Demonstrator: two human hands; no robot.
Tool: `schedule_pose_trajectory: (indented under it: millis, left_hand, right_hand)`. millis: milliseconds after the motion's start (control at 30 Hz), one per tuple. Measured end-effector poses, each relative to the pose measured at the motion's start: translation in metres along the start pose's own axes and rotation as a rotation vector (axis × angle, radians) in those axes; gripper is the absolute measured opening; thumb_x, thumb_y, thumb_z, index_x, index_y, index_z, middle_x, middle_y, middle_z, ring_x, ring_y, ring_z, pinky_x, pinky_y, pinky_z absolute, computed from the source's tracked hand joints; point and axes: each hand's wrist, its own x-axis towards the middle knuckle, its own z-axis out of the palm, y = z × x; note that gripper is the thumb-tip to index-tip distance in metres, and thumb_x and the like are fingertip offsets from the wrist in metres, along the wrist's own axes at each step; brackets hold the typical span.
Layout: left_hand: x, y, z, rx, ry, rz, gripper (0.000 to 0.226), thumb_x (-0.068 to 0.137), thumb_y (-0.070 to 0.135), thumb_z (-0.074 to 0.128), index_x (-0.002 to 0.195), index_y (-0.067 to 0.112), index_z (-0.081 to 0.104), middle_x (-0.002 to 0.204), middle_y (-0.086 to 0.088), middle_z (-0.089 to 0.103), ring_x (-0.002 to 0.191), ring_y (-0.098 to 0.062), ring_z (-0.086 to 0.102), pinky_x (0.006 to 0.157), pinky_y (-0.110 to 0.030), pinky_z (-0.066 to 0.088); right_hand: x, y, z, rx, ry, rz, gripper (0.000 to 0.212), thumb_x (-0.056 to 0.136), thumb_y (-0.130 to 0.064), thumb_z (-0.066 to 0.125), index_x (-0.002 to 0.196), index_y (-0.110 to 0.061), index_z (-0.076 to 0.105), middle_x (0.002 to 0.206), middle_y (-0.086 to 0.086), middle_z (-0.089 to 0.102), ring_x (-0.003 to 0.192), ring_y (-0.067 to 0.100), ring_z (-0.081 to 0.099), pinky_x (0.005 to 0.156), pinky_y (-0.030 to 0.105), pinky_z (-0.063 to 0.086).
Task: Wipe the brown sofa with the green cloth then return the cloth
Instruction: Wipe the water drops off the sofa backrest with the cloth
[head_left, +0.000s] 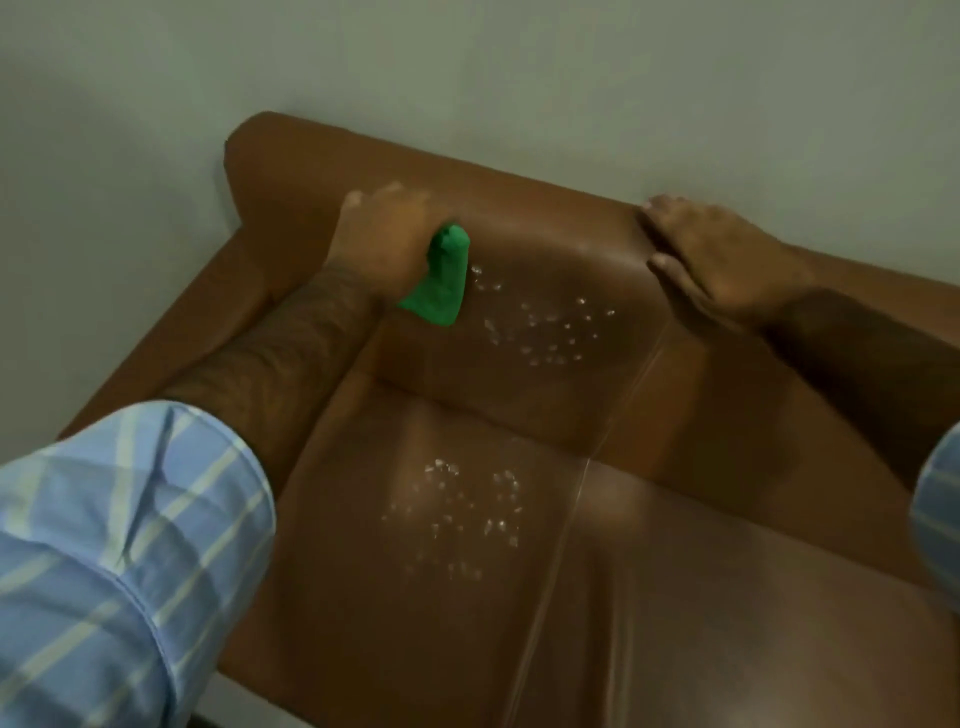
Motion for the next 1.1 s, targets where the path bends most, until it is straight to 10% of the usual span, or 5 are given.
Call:
schedule_pose_trajectory:
  millis: [233,400,600,900,1100]
  left_hand:
    - [0.027,0.002,0.046,0.038,0.289,-0.172,0.037,0.076,0.023,0.068,0.112,0.023,0.057,0.122,-0.005,0.056,0.124,-0.030,0.044,0.100,-0.051,0.033]
    - [0.017,0.015,0.078,-0.411,0.526,-0.432,0.019,0.085,0.025,0.068,0.091,0.013,0.055,0.095,-0.008,0.057,0.085,-0.024,0.052,0.077,-0.048,0.048]
    - [-0.002,0.054,0.126,-0.522,0.570,-0.526,0.056,0.092,0.049,0.063,0.139,0.021,0.052,0.132,-0.012,0.048,0.119,-0.023,0.045,0.100,-0.027,0.039]
    - [0.009,0.062,0.140,-0.798,0.957,-0.725,0.035,0.078,0.011,0.067,0.113,0.014,0.070,0.108,-0.006,0.068,0.099,-0.019,0.066,0.087,-0.036,0.056]
    - [-0.012,0.194,0.158,-0.760,0.742,-0.358,0.037,0.075,0.003,0.063,0.110,0.005,0.070,0.113,-0.020,0.066,0.103,-0.038,0.061,0.095,-0.045,0.049]
  right_hand:
    - [0.003,0.025,0.040,-0.158,0.165,-0.083,0.062,0.109,-0.037,0.027,0.161,-0.005,0.028,0.166,0.018,0.036,0.153,0.035,0.038,0.125,0.051,0.034]
    - [0.006,0.028,0.048,-0.200,0.204,-0.067,0.060,0.109,-0.035,0.029,0.162,-0.009,0.029,0.168,0.012,0.035,0.155,0.030,0.035,0.126,0.048,0.032]
    - [0.008,0.029,0.053,-0.247,0.251,-0.061,0.059,0.109,-0.035,0.028,0.162,-0.010,0.029,0.168,0.011,0.035,0.156,0.029,0.035,0.127,0.047,0.032]
    - [0.006,0.026,0.059,-0.276,0.299,-0.052,0.059,0.109,-0.035,0.026,0.163,-0.011,0.026,0.169,0.008,0.033,0.157,0.027,0.033,0.128,0.045,0.028]
    - [0.006,0.028,0.063,-0.291,0.319,-0.047,0.058,0.110,-0.036,0.025,0.164,-0.015,0.023,0.171,0.005,0.031,0.158,0.025,0.030,0.128,0.043,0.026]
